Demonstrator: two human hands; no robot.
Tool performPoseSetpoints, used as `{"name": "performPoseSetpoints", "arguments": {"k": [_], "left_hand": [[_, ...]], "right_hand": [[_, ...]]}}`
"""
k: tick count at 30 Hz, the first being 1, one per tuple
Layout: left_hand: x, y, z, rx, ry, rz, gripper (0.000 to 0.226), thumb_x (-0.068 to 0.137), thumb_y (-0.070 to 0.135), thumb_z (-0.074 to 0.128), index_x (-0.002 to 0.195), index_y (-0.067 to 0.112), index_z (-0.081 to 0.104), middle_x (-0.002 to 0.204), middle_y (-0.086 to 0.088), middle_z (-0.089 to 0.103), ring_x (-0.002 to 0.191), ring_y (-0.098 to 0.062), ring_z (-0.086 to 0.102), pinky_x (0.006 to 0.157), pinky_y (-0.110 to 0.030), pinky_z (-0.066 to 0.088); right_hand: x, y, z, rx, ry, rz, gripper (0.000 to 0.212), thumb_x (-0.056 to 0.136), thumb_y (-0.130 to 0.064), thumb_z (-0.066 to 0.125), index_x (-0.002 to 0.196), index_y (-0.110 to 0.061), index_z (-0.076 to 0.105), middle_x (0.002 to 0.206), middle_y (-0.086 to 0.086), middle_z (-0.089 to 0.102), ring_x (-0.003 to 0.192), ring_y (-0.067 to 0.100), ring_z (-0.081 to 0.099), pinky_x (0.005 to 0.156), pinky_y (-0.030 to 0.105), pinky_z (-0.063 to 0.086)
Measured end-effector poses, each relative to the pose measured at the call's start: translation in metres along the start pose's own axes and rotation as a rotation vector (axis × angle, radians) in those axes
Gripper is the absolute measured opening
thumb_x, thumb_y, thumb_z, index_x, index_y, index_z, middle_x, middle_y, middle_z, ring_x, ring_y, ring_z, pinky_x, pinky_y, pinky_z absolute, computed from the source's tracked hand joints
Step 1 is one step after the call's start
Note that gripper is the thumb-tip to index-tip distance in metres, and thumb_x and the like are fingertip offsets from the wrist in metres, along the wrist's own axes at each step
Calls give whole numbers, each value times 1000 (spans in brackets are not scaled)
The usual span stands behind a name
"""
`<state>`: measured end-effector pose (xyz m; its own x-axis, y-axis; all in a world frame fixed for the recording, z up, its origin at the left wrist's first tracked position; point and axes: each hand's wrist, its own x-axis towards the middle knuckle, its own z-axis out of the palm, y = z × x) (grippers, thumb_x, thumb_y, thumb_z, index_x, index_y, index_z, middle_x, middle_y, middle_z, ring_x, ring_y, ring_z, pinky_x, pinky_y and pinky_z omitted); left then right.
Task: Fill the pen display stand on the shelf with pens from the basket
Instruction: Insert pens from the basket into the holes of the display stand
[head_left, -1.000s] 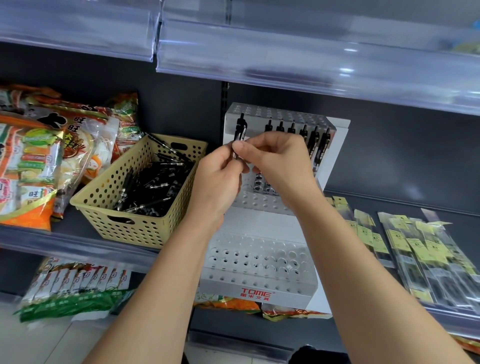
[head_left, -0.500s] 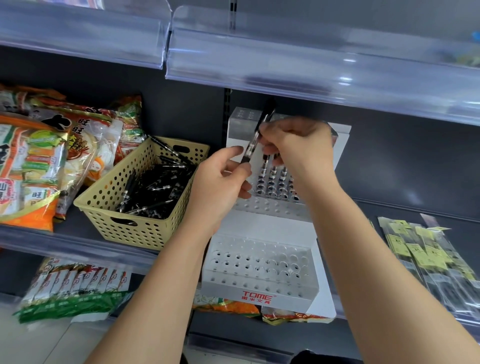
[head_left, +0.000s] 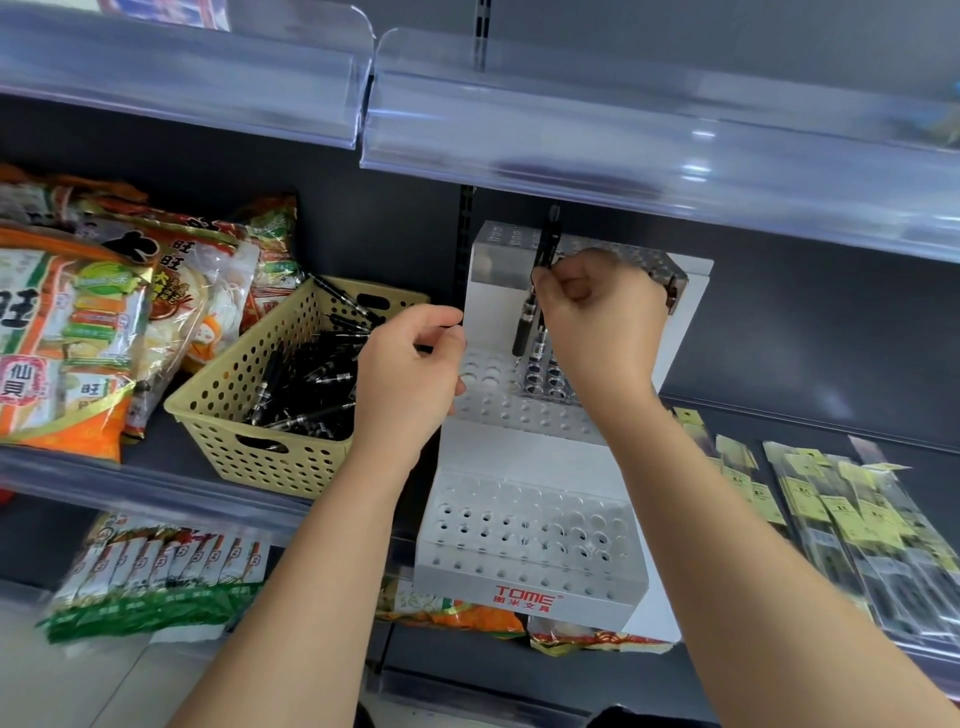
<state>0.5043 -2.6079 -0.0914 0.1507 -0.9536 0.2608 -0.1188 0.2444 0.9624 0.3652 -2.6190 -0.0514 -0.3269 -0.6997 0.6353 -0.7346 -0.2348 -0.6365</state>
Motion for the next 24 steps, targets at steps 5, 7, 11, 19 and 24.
{"name": "performPoseSetpoints", "arguments": {"k": [5,7,11,19,24], "left_hand": [[2,-3,-1,10,3,-8,20,94,12,54,101,26,66,93,2,66,48,-3,56,45,-23,43],[2,-4,-1,14,2,-6,19,94,13,54,102,26,65,94,2,66,49,-2,56,46,-23,43],[3,-5,-2,18,6,-5,19,94,14,54,102,27,63,94,2,66,50,-4,57,47,-23,44],[2,-5,-2,16,9,0,19,94,13,54,101,27,63,93,3,66,50,-5,57,47,-23,45],[3,-5,-4,23,14,6,19,94,13,54,101,27,63,93,3,66,52,-7,57,46,-22,44]], "right_hand": [[-2,1,4,-101,-40,-10,18,86,-24,64,73,-12,70,60,-1,65,58,19,58,53,17,38],[-4,3,8,-137,-58,-6,19,84,-22,63,70,-11,69,60,4,66,58,23,60,57,23,45],[-6,7,13,-180,-80,-9,22,82,-19,62,63,-9,65,56,9,63,55,27,58,55,26,46],[-7,8,17,-178,-78,31,30,83,-20,61,58,-4,57,53,13,58,48,23,44,50,24,36],[-14,12,19,-227,-113,38,33,83,-19,59,55,-4,53,52,14,53,47,21,35,48,25,30]]}}
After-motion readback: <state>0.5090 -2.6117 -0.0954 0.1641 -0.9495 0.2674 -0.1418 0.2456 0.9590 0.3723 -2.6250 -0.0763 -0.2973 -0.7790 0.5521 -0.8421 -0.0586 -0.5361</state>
